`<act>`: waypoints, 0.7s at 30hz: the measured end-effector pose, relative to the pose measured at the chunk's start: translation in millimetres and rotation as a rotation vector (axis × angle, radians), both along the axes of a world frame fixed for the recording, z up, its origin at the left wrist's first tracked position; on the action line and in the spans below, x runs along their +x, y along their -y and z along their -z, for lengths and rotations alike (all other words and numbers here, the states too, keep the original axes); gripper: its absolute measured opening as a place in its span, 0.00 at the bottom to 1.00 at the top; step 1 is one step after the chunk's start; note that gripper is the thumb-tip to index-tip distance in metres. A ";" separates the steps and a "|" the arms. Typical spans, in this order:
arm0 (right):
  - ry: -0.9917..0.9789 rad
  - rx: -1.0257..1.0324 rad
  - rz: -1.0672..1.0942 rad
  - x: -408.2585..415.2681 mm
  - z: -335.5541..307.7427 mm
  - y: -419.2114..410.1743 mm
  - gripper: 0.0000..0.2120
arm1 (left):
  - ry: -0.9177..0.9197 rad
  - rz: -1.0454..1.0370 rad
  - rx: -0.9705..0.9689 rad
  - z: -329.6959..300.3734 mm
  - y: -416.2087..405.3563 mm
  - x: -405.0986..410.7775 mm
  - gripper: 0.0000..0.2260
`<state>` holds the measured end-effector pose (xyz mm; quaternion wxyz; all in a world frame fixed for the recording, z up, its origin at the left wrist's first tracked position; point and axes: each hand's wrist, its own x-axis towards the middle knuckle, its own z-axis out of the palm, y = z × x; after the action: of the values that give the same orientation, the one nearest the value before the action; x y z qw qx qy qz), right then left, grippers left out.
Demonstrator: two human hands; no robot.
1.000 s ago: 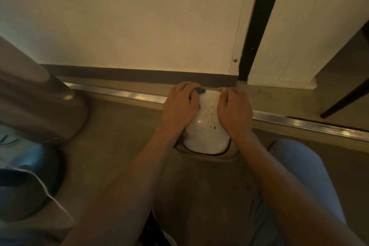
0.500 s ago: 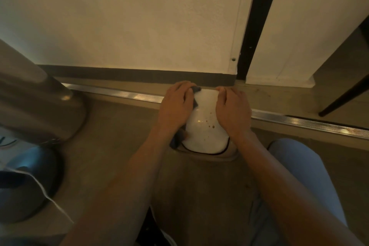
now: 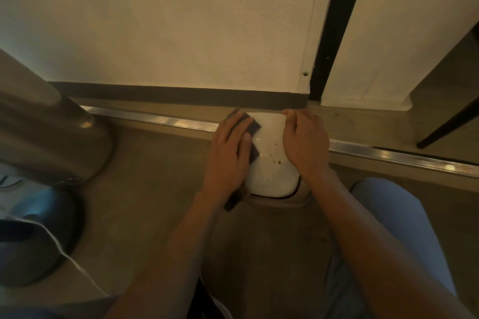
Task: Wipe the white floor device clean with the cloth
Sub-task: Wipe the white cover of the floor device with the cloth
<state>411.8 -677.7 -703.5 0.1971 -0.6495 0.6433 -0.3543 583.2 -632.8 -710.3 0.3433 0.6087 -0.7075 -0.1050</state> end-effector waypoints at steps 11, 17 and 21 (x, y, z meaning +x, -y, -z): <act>-0.003 -0.011 0.017 0.4 3.1 1.1 0.15 | 0.208 -0.033 -0.027 -2.0 -0.5 -26.7 0.19; 0.024 -0.015 0.021 -0.3 2.4 2.9 0.15 | -0.236 -0.147 0.107 14.1 -38.3 -14.2 0.19; 0.019 -0.004 0.016 0.1 2.7 2.1 0.15 | -0.493 -0.180 0.324 -4.0 -2.6 -2.5 0.16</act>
<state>411.9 -679.7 -706.2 0.1991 -0.6414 0.6458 -0.3633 580.7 -630.2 -706.3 0.4113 0.6719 -0.5201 -0.3301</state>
